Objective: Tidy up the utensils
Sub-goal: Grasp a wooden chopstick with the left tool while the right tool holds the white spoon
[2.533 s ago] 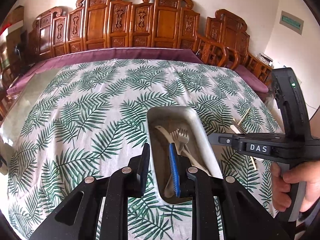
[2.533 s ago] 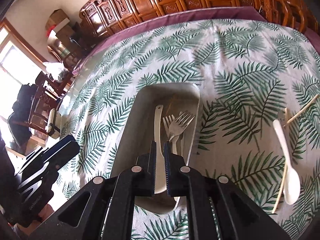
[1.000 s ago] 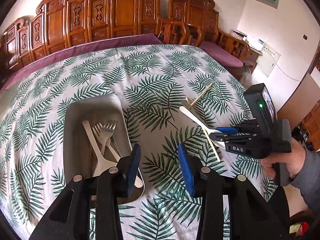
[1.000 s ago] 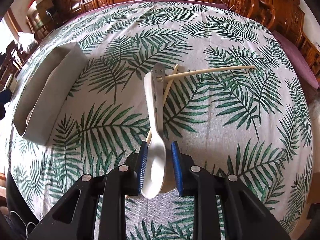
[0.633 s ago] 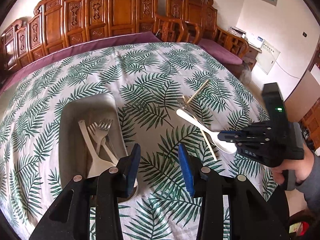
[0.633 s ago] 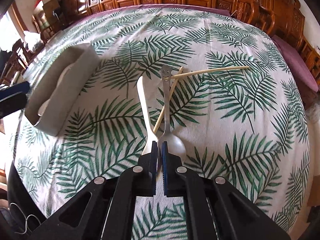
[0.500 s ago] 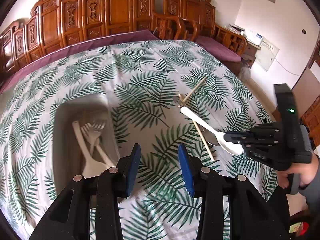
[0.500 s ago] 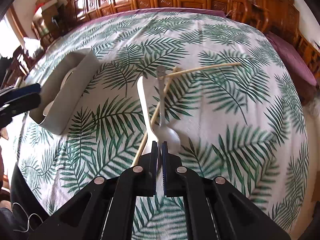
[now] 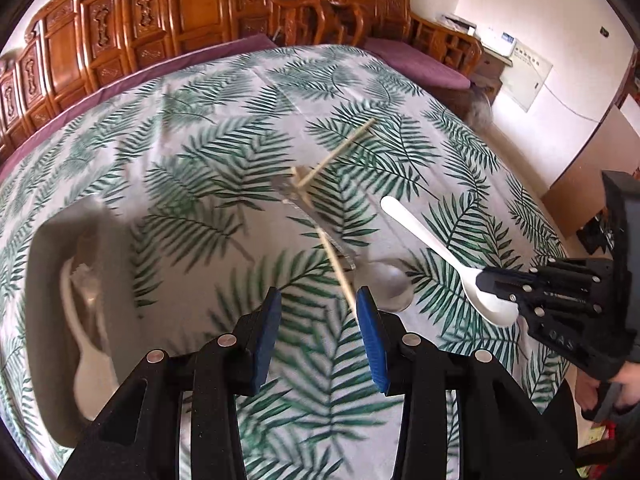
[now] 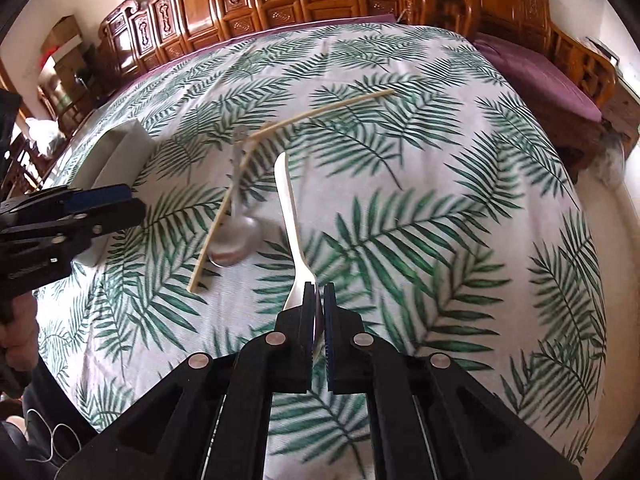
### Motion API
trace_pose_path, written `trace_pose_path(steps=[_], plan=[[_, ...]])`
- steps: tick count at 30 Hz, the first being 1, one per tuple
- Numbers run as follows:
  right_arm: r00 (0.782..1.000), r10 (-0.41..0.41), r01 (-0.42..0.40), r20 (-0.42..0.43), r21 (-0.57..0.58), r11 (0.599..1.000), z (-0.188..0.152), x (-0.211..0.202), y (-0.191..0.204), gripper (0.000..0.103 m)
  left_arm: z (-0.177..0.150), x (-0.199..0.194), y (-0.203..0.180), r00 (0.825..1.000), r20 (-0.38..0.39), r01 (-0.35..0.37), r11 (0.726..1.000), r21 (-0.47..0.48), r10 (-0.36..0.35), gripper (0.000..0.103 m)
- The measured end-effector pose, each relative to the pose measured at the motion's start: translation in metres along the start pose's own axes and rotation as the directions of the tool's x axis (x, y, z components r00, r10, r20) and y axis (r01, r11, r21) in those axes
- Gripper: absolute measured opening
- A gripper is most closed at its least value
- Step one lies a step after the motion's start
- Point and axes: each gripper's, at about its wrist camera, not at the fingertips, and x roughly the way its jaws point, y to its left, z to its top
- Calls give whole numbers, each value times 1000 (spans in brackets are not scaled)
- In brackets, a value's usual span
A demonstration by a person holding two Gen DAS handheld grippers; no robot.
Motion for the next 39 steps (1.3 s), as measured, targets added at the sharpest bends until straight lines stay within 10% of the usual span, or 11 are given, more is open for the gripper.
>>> trace_pose_path(steps=[39], plan=[[999,-26,26,-22,34,999,-21,-3,-17,5,6,55,-6,981,-167,-91,995,30,94,4]])
